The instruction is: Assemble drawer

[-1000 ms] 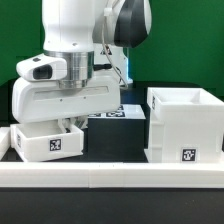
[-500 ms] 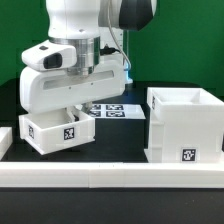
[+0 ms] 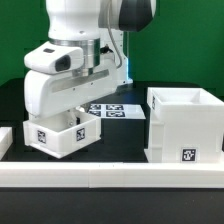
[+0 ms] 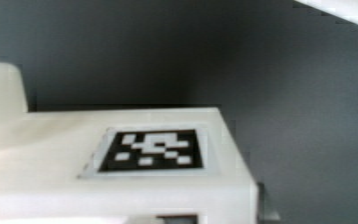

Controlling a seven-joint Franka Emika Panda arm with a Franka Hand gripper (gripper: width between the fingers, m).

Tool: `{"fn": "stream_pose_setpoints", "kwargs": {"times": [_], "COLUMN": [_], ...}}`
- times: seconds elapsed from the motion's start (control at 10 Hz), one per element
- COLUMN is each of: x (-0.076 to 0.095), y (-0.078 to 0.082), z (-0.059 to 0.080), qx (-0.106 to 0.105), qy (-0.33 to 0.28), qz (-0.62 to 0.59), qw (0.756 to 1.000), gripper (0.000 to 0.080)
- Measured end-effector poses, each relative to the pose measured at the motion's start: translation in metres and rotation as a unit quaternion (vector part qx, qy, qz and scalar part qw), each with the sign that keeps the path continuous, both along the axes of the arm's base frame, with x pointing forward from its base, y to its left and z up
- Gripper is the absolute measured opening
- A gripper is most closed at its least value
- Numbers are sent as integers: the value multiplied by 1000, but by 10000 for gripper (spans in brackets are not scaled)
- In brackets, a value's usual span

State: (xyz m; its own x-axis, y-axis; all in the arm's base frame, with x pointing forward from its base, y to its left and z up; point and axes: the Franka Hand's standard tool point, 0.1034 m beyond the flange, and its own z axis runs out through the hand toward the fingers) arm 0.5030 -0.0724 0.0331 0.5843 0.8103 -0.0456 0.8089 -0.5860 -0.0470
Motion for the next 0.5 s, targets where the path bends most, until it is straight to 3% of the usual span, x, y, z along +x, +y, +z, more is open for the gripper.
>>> {"fn": "stream_pose_setpoints", "kwargs": {"times": [0.2, 0.5], "x": [3, 2], "y": [5, 0], "z": [-1, -2], "qx": [2, 4], "qy": [5, 9], "qz": [85, 165], "qw": [996, 986], "gripper": [42, 42]}}
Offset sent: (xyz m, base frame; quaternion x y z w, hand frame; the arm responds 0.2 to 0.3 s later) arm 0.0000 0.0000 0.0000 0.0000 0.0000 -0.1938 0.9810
